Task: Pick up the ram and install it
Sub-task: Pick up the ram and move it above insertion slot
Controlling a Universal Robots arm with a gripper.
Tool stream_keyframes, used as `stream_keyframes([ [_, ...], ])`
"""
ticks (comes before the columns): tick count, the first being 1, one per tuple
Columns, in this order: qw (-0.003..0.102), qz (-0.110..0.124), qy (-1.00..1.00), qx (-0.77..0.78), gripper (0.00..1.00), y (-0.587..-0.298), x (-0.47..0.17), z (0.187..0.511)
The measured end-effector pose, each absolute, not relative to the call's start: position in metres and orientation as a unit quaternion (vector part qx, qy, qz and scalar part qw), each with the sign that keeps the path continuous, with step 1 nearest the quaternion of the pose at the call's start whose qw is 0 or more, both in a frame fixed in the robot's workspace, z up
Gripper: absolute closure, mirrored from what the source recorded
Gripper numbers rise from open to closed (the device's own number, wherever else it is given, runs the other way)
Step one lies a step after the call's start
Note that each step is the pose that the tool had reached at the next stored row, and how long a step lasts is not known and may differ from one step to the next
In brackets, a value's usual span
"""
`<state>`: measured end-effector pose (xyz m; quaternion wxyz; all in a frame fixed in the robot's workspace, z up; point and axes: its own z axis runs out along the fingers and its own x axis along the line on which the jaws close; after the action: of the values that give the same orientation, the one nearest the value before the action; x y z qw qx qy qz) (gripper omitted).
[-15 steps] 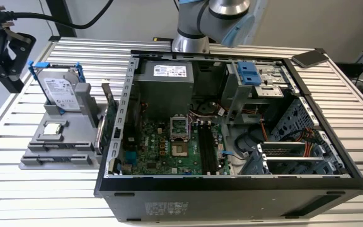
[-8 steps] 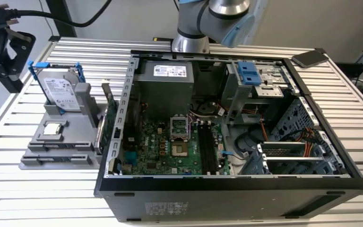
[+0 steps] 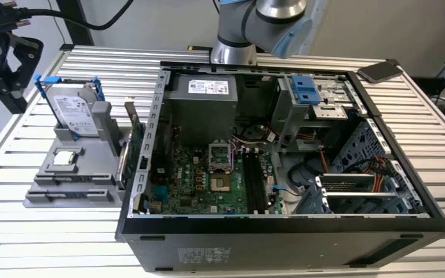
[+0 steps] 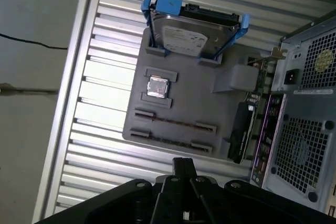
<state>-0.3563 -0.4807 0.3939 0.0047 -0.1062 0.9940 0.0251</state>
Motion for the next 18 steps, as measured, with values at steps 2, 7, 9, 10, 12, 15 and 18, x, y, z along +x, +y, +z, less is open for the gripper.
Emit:
stream_keyframes([
  [2, 0.004, 0.025, 0.993, -0.117, 1.00, -0.4808, -0.3562, 0.3940],
  [7, 0.004, 0.025, 0.989, -0.143, 1.00, -0.4807, -0.3563, 0.3942],
  [9, 0.003, 0.025, 0.988, -0.152, 1.00, -0.4808, -0.3563, 0.3942],
  [10, 0.003, 0.025, 0.987, -0.157, 1.00, -0.4808, -0.3563, 0.3943],
  [12, 0.003, 0.024, 0.986, -0.168, 1.00, -0.4808, -0.3563, 0.3943],
  [15, 0.002, 0.024, 0.983, -0.183, 1.00, -0.4808, -0.3563, 0.3944],
  [18, 0.002, 0.024, 0.980, -0.198, 1.00, -0.4808, -0.3563, 0.3943],
])
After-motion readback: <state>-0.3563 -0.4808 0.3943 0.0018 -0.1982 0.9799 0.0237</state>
